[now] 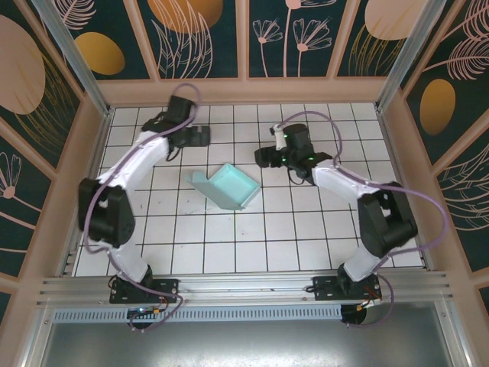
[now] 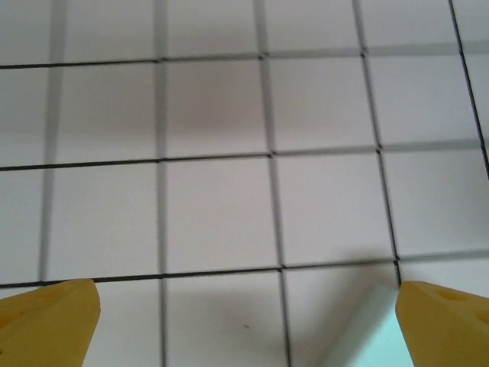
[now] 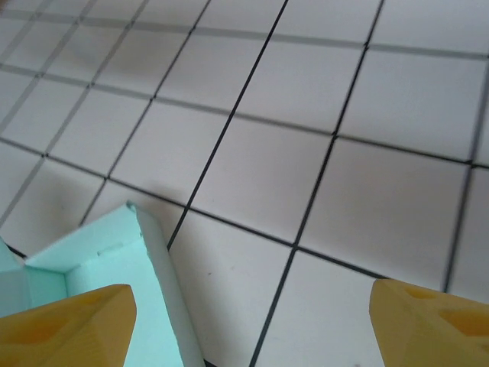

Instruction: Fold the paper box

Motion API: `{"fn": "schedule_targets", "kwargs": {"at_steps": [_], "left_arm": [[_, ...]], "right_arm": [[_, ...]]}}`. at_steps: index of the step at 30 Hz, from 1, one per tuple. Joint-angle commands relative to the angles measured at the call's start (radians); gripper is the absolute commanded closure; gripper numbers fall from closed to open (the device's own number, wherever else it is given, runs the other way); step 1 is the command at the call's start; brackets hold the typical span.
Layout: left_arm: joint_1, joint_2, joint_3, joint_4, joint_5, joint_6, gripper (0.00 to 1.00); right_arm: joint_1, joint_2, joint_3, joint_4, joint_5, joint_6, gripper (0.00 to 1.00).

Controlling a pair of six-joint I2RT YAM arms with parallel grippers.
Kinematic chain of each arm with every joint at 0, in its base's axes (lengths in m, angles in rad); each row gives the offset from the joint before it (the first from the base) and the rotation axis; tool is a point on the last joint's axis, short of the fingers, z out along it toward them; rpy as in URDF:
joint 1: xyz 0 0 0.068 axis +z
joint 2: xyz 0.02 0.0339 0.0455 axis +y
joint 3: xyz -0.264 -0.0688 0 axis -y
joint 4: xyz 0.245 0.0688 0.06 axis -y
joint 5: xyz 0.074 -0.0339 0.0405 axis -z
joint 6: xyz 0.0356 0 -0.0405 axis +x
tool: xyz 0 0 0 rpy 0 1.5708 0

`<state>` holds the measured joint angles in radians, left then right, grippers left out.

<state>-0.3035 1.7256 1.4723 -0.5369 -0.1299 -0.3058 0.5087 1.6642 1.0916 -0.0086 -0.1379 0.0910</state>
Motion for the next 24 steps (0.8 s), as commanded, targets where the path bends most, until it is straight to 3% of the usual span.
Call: {"fn": "schedule_targets", "kwargs": {"at_steps": [1, 8, 13, 24], "left_arm": [[0.044, -0.096, -0.148, 0.195, 0.044, -0.126, 0.01], [0.06, -0.126, -0.231, 0.218, 0.094, -0.138, 0.01], [0.061, -0.129, -0.245, 0.258, 0.108, -0.13, 0.01], [0.061, -0.119, -0.252, 0.323, 0.151, -0.138, 0.01]], "right_arm": [[0.067, 0.096, 0.088, -0.006, 0.055, -0.024, 0.2], [0.164, 0.334, 0.282, -0.086, 0.131, -0.044, 0.2], [0.172, 0.428, 0.37, -0.151, 0.231, -0.01, 0.21], [0.089, 0.288, 0.165, -0.124, 0.305, 0.075, 0.22]]}}
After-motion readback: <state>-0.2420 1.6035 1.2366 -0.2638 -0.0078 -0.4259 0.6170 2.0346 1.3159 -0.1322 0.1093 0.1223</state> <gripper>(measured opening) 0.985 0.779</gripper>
